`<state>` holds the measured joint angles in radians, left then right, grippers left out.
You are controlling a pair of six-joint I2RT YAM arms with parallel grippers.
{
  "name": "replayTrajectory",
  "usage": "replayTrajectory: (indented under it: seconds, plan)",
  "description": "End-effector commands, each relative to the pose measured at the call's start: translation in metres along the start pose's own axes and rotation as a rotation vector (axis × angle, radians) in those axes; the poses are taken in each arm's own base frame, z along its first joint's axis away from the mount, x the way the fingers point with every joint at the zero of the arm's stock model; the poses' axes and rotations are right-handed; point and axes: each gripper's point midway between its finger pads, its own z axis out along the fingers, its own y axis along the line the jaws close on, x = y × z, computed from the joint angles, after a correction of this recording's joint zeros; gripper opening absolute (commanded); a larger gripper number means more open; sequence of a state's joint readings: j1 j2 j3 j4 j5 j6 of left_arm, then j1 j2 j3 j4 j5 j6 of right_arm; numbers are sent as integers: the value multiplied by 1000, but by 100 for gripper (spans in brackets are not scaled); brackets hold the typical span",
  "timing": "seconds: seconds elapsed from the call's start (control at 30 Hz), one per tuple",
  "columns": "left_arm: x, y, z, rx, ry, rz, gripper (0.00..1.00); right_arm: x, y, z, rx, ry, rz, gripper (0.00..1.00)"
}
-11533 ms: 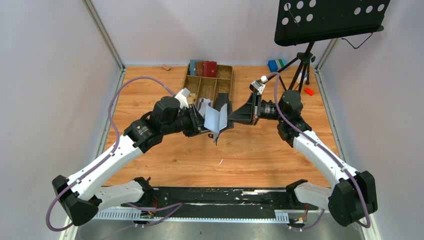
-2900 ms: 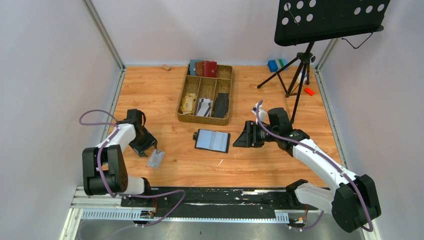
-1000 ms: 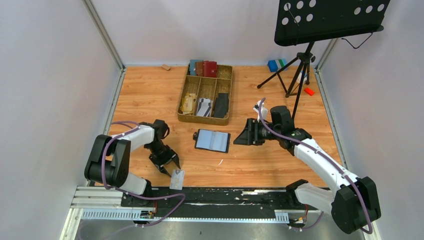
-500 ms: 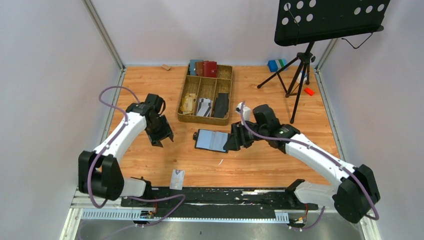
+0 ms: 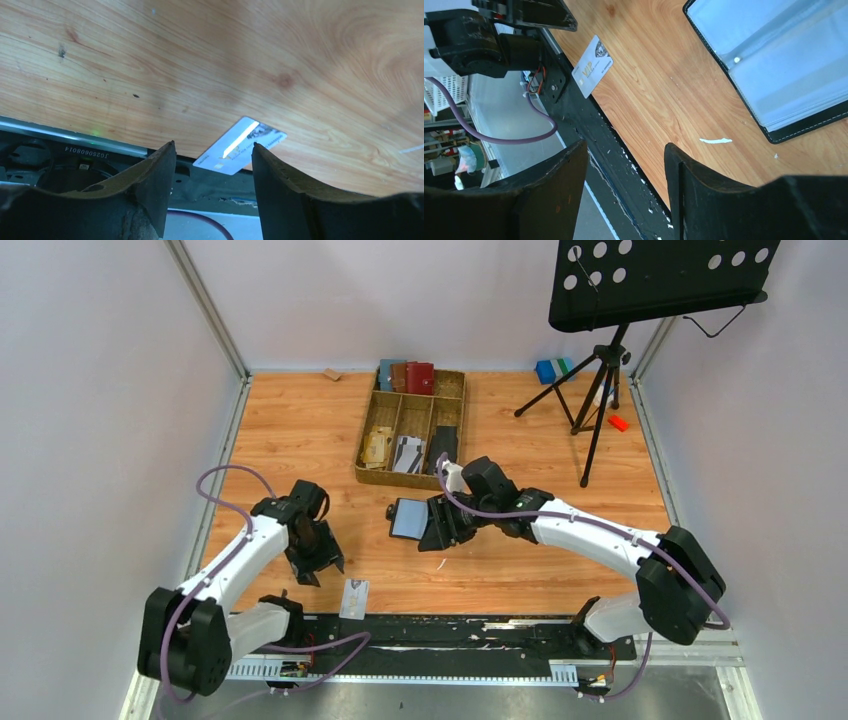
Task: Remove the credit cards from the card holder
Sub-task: Move the credit card to the corner of the board.
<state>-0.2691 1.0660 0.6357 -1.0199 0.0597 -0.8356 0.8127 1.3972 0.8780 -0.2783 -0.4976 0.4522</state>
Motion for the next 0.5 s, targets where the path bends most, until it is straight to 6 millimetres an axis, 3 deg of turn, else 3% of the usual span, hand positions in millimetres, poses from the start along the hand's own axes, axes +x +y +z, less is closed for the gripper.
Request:
replayTrajectory:
  seconds: [0.0, 0.23, 0.47]
  plan:
    - [-17, 1, 15, -56, -59, -62, 66, -33, 22, -9, -43, -119, 7, 58]
    - [3, -5, 45, -12, 1, -235, 66, -40, 24, -23, 1, -148, 28, 58]
    - [34, -9, 73, 20, 77, -325, 64, -51, 39, -59, 47, -205, 33, 58]
